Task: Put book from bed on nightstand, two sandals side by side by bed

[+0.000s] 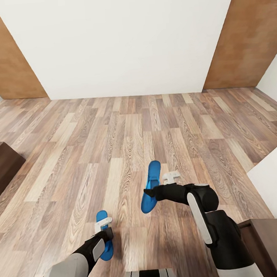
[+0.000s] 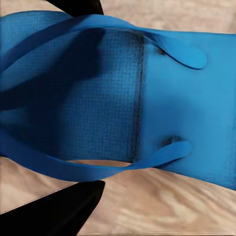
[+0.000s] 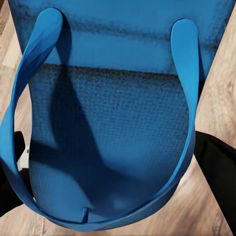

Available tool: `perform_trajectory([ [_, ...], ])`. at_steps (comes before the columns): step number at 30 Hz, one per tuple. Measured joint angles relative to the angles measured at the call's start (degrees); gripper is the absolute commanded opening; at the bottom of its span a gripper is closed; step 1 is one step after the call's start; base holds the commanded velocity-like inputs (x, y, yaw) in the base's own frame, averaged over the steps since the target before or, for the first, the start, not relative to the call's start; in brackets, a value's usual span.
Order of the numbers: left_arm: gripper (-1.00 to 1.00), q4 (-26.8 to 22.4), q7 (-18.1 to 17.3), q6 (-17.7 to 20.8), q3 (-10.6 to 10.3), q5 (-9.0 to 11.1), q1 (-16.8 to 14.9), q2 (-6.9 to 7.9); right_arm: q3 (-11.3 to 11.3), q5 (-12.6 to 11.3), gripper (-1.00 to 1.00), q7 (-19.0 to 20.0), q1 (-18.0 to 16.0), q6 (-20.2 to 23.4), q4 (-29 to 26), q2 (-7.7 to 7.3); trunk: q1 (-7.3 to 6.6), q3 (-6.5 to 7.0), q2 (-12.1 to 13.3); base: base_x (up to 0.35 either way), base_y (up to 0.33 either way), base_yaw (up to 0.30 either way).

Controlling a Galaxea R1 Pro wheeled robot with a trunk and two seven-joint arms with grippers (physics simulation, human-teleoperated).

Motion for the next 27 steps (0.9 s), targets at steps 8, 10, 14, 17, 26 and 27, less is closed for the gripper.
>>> perform_trajectory([
  [8, -1.0, 0.0, 0.0, 0.0, 0.0, 0.1, 0.0, 0.01, 0.2, 0.0, -1.0, 0.0, 0.0, 0.0, 0.0, 0.0, -0.21, 1.77, 0.1, 0.0, 0.0, 0.0],
  [10, -1.0, 0.0, 0.0, 0.0, 0.0, 0.1, 0.0, 0.01, 0.2, 0.0, -1.0, 0.0, 0.0, 0.0, 0.1, 0.0, -0.26, 2.22, 0.1, 0.0, 0.0, 0.0],
  [14, -1.0, 0.0, 0.1, 0.4, 0.0, 0.1, -0.1, 0.03, 0.1, 0.0, -1.0, 0.0, 0.1, 0.0, 0.1, 0.0, -0.36, 3.1, 0.2, 0.0, 0.0, 0.0],
  [17, -1.0, 0.0, 0.1, 0.7, 0.0, 0.1, -0.1, 0.06, 0.1, 0.1, -1.0, 0.0, 0.1, 0.0, 0.1, 0.0, -0.44, 3.77, 0.2, 0.0, 0.0, 0.0],
  [26, -1.0, -0.1, 0.7, 1.0, 0.1, 0.1, -0.1, 0.42, 1.2, 0.5, -1.0, -0.1, 0.1, 0.0, 0.2, 0.0, -0.67, 5.76, 0.3, 0.0, 0.0, 0.0],
  [27, -1.0, -0.1, 0.8, 1.0, 0.1, 0.1, -0.1, 0.6, 1.4, 0.6, -1.0, -0.1, 0.1, 0.0, 0.2, 0.0, -0.7, 5.99, 0.4, 0.0, 0.0, 0.0],
])
